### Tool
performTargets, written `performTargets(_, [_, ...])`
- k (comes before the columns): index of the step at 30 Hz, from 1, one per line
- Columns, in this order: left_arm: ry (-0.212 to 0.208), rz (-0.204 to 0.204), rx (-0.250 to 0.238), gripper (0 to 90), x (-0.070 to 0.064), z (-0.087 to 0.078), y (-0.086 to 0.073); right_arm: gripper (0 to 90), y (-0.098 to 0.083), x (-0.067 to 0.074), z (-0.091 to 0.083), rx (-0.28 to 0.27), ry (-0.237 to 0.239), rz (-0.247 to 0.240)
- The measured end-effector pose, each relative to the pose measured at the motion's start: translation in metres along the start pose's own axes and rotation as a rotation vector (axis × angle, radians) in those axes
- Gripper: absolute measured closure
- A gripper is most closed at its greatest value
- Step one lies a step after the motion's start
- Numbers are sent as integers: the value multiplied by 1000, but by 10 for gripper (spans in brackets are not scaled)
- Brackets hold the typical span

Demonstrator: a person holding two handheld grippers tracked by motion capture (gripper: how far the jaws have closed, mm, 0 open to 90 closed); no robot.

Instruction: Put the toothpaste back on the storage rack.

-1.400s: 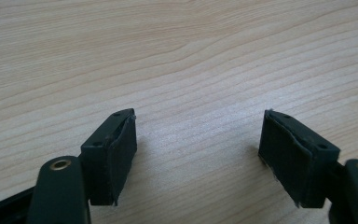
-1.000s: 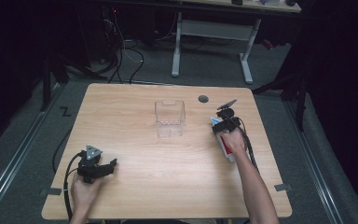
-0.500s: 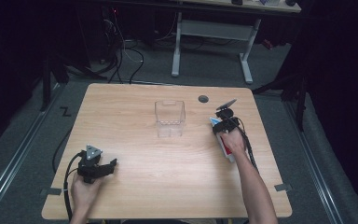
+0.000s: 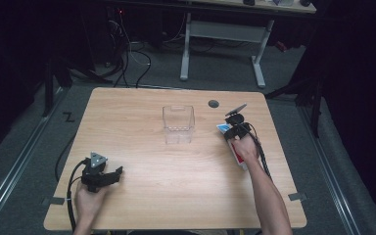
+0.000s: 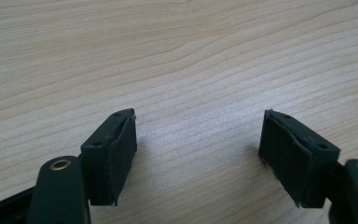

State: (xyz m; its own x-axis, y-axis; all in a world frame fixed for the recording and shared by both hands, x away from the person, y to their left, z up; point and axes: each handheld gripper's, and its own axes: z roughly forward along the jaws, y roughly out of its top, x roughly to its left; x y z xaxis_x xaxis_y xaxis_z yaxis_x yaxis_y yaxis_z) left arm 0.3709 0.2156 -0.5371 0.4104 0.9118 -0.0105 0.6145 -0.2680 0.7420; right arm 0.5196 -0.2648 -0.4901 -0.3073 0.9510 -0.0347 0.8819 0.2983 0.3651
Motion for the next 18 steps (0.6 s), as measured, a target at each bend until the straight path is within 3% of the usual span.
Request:
performTargets(12, [1,0,0,277,0,0,0,722,-4,-2,-28,-81,29,-28])
performTargets(18, [1,-1,0,278,0,0,0,721,-7,4,-44,-129,46,-55])
